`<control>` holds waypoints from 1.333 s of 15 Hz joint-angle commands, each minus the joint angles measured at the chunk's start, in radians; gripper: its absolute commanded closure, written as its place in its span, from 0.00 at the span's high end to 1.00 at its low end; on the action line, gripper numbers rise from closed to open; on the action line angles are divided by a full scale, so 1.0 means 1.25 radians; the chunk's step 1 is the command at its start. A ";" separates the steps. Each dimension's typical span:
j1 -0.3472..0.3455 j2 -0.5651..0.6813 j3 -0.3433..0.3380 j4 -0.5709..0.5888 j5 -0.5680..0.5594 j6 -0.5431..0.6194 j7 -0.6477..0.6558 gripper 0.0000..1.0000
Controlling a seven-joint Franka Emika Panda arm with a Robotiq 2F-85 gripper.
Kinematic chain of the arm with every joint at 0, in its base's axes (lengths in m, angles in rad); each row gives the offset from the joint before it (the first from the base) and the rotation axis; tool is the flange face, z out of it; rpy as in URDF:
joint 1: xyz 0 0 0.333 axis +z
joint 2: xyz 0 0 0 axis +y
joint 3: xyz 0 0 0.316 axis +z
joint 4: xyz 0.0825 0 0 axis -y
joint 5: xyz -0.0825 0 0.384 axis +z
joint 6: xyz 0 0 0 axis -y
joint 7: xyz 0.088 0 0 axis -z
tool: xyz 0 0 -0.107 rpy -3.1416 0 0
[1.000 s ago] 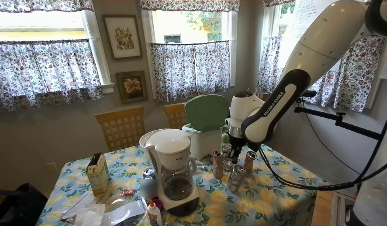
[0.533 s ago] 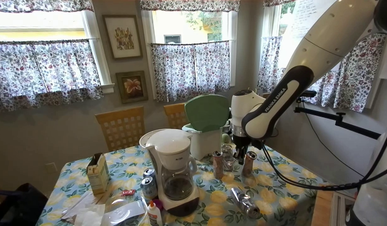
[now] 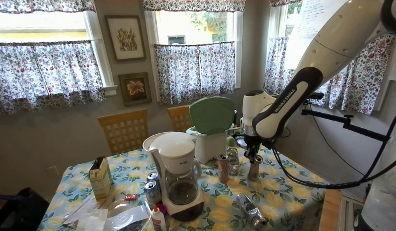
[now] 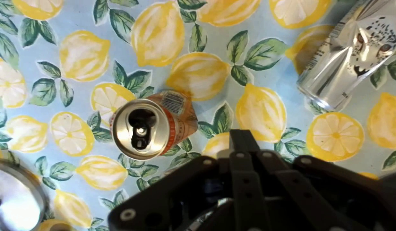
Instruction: Drop all the cans on the table
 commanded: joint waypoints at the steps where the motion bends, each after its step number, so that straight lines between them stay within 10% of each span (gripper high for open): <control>1: -0.016 -0.002 -0.023 -0.016 -0.036 0.039 0.034 0.00; 15: -0.041 0.091 -0.087 -0.023 -0.012 0.208 0.024 0.00; 20: -0.050 0.077 -0.168 -0.012 -0.199 0.176 0.162 0.00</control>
